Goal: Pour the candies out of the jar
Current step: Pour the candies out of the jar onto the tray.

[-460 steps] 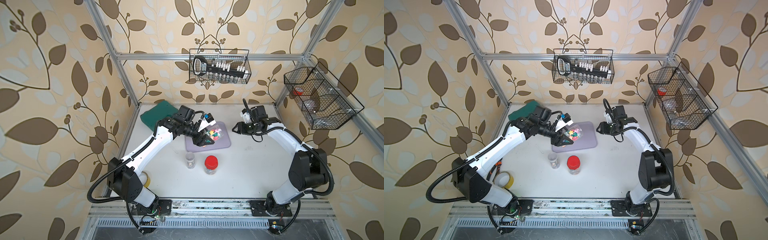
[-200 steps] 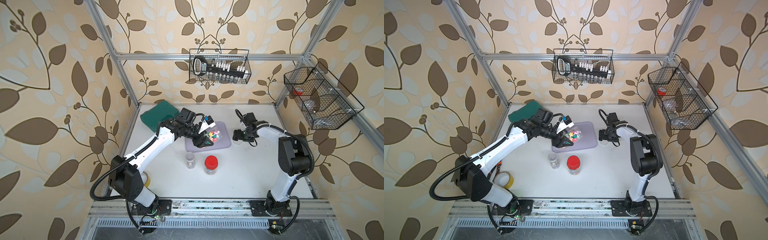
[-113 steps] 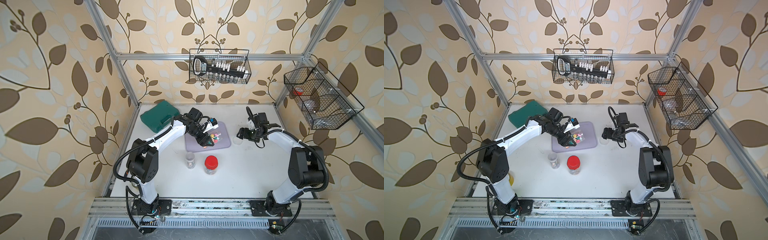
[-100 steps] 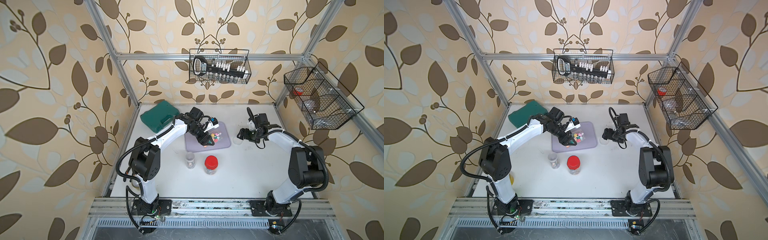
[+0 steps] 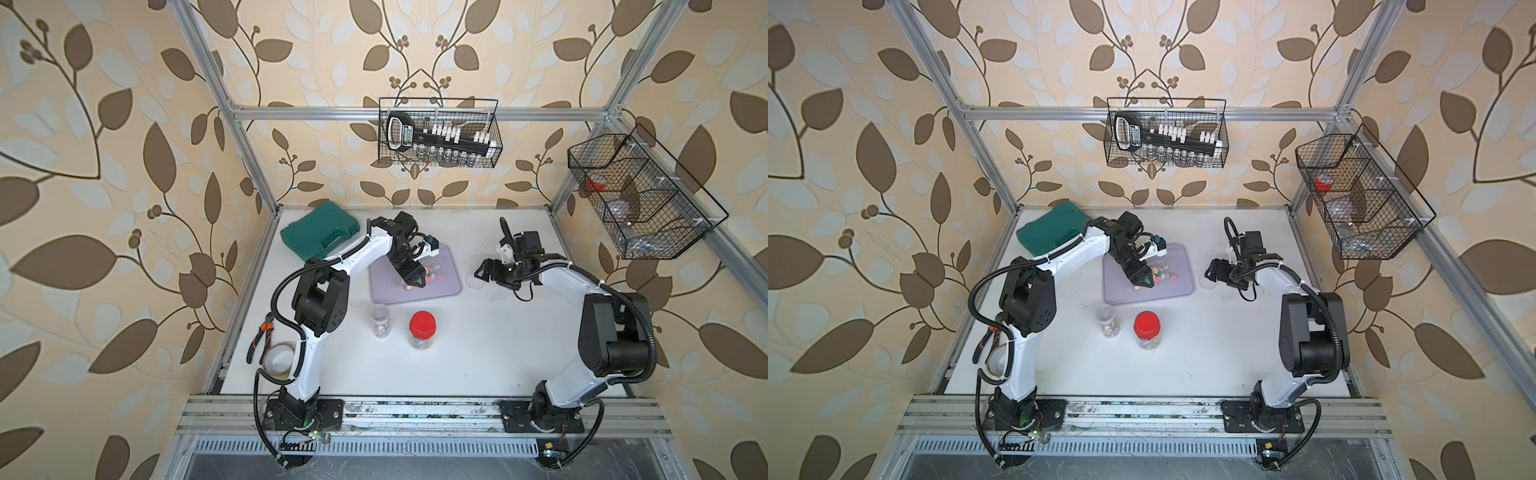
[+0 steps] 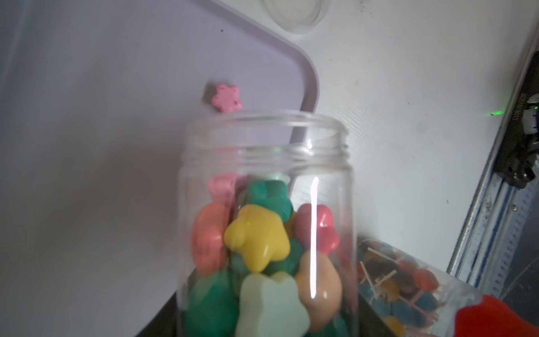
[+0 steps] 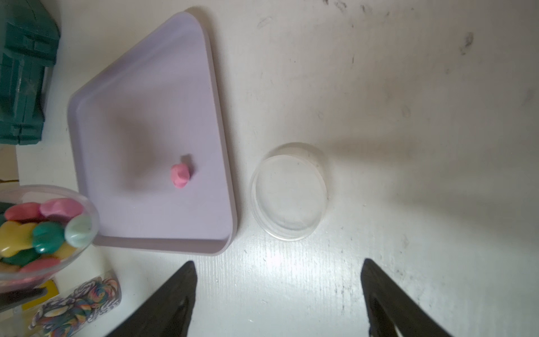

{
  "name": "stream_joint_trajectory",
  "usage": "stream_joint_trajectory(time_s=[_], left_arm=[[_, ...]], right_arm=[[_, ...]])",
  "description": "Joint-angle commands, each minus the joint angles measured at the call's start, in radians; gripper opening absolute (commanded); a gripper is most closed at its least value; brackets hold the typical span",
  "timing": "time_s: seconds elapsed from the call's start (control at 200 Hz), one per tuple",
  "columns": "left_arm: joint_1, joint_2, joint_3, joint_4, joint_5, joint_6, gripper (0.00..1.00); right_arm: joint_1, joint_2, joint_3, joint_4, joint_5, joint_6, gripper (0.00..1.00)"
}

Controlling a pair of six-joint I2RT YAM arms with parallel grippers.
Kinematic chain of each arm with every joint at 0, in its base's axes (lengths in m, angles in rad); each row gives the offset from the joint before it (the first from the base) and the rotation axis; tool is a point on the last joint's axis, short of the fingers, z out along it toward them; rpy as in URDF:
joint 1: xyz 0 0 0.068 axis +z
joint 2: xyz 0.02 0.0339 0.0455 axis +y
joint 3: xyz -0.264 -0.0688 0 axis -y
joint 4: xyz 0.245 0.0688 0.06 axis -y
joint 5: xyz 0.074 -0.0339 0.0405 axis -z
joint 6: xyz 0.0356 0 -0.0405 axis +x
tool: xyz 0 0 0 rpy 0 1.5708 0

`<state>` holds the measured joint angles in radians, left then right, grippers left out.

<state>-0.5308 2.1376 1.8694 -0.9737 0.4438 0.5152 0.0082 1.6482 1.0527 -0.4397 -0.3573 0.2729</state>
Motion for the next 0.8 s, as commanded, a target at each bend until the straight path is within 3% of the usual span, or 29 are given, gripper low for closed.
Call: stream_joint_trajectory(time_s=[0.0, 0.795], left_arm=[[-0.007, 0.015, 0.081, -0.080, -0.051, -0.019, 0.59], [-0.032, 0.162, 0.266, -0.235, -0.277, -0.077, 0.58]], right_arm=[[-0.008, -0.007, -0.020, 0.021, -0.050, 0.008, 0.85], [-0.023, 0.025, -0.027, 0.054, -0.148, 0.015, 0.84]])
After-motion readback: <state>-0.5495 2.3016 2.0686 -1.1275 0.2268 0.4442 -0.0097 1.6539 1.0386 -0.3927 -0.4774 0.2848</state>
